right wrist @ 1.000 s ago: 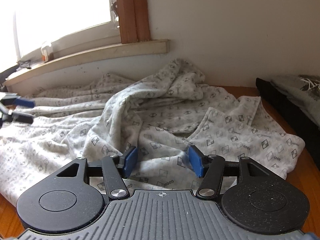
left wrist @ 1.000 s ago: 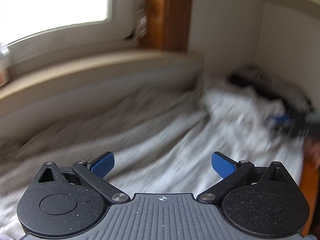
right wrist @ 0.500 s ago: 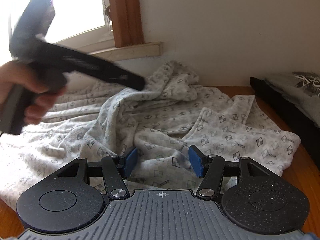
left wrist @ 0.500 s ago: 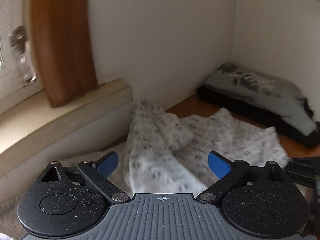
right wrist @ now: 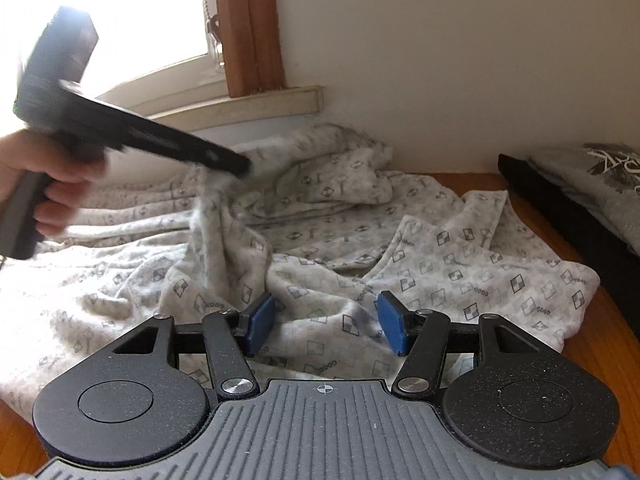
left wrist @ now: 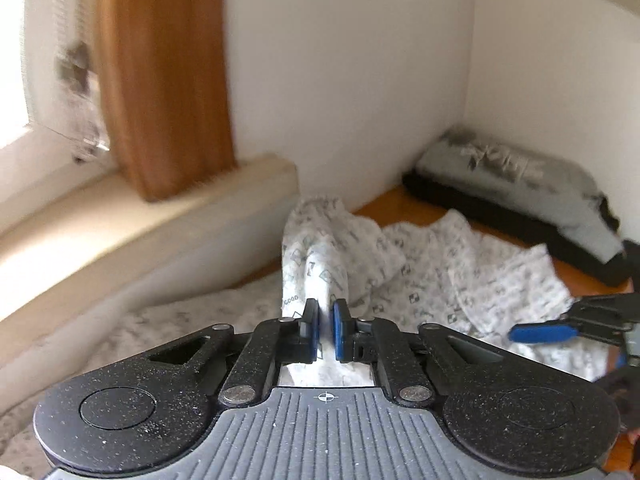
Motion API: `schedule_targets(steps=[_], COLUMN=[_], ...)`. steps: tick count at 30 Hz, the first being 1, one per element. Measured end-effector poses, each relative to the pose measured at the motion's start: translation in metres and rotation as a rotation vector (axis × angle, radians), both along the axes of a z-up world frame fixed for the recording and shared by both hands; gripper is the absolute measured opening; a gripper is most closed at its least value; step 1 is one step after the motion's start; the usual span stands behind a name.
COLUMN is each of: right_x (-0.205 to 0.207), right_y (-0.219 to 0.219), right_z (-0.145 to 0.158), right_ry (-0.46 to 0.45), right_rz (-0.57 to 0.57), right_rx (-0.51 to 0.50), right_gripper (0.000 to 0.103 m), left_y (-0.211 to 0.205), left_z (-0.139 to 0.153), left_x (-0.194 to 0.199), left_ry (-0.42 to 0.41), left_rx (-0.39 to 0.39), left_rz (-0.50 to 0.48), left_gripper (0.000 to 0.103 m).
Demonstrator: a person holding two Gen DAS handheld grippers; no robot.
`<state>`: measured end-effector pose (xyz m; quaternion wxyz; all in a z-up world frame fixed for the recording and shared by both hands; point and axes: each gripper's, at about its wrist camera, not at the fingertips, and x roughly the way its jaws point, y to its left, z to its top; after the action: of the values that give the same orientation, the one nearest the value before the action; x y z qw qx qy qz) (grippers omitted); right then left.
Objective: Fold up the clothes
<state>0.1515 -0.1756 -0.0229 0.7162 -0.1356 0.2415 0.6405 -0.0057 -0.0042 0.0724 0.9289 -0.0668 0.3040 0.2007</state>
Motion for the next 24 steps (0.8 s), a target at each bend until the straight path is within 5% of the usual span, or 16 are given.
schedule_targets(steps=[5, 11, 15, 20, 24], right_x=[0.002, 0.003, 0.002, 0.003, 0.003], right_y=[-0.002, -0.001, 0.000, -0.001, -0.002], right_z=[0.000, 0.001, 0.001, 0.001, 0.001], right_ry=[0.004, 0.010, 0.007, 0.012, 0.018], right_rz=[-0.015, -0.024, -0.023, -0.020, -0.019], right_rx=[0.009, 0.005, 0.002, 0.005, 0.011], right_gripper=[0.057, 0.057, 0.057, 0.057, 0.058], left_y=[-0.007, 0.001, 0.008, 0.001, -0.001], left_z=[0.009, -0.003, 0.005, 0.015, 0.002], left_x=[-0.052, -0.088, -0.094, -0.053, -0.008], left_ry=[-0.049, -0.015, -0.034, -0.037, 0.025], left_rx=[-0.026, -0.050, -0.048, 0.009, 0.024], left_rz=[0.024, 0.080, 0.108, 0.056, 0.034], left_gripper=[0.008, 0.008, 0.028, 0.054, 0.059])
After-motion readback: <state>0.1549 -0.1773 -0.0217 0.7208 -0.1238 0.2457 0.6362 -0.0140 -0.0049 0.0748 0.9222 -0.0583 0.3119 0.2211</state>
